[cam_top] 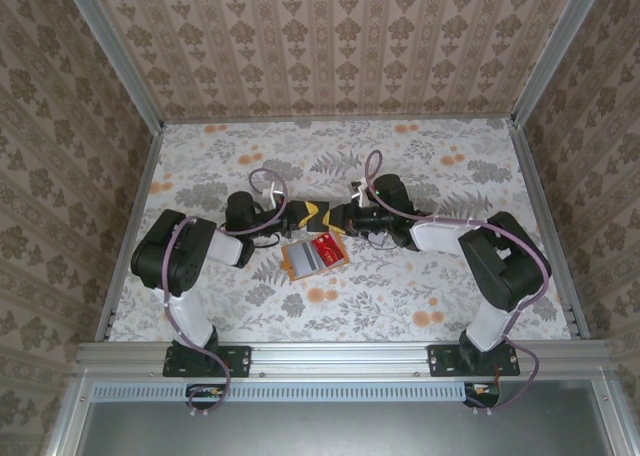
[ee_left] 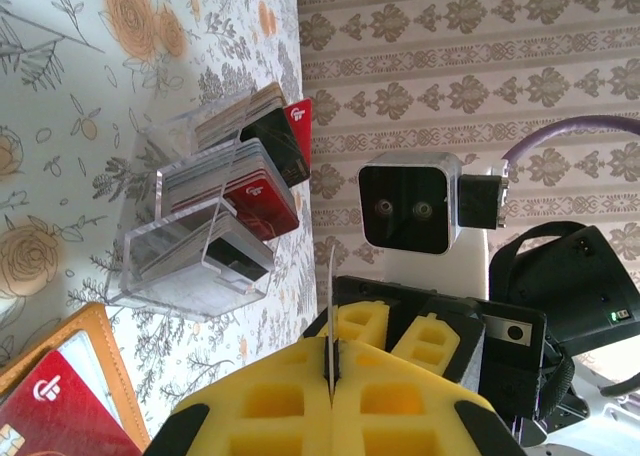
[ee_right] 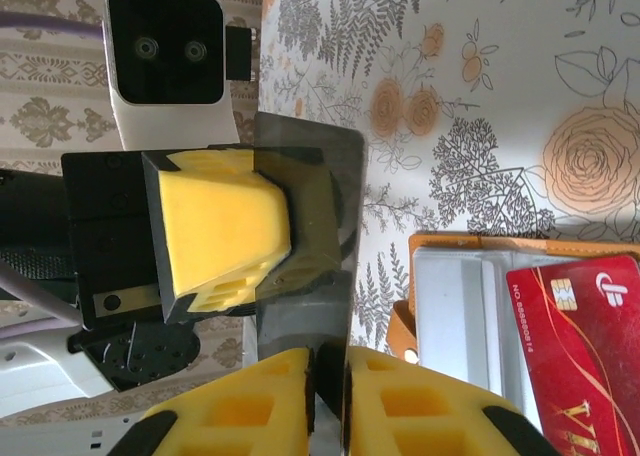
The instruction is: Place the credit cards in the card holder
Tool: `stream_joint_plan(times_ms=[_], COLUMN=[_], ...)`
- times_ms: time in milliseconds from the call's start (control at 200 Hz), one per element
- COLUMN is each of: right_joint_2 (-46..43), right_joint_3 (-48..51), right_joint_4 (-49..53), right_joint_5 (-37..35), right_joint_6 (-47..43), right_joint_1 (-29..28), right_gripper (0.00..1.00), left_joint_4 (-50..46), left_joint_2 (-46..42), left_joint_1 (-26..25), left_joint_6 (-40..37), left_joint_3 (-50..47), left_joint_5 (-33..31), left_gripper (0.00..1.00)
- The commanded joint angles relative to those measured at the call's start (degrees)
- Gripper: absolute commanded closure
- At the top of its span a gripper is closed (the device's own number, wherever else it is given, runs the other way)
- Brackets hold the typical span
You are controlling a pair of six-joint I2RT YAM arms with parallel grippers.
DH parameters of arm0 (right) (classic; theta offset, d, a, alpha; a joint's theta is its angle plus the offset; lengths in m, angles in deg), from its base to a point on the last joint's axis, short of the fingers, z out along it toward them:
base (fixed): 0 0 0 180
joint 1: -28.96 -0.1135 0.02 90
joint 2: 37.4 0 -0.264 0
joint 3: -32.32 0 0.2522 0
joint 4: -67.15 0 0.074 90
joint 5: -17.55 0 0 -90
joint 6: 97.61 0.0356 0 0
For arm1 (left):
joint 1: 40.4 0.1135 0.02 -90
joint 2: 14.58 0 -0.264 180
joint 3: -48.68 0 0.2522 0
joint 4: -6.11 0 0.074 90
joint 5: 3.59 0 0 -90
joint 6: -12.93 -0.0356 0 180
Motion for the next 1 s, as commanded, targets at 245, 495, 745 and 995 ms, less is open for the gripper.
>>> stream_joint_plan(times_ms=[245,495,745,995], right_joint_2=[-1.4,-2.5,2.1,5.9], right_joint_3=[-3.0,-2.7,-2.0,-3.9], right_joint_4=[8.8,24.7,20.3,19.4], right_joint_5=[-1.5,-1.1,0.8,-0.2], right_joint_6=[-8.8,-21.5,-21.2,-21.6], right_joint_1=[-0.2,-0.3,-1.8,-2.5], right_gripper=[1.00,1.00,1.00,1.00], left_joint_4=[-2.9,-61.0,-89.4,-88.6], left_joint_2=[-3.9,-21.1,-27.1,-21.2], left_joint_1=[2.9,8.9,7.7,1.2], left_joint_6=[-2.1,-30.3,-43.3,-42.6], left_joint_3=[-3.6,-1.9,1.6,3.7], left_joint_5=[1.7,-5.2,-17.6,-19.3], left_gripper=[0.67,0.58,0.67,0.76])
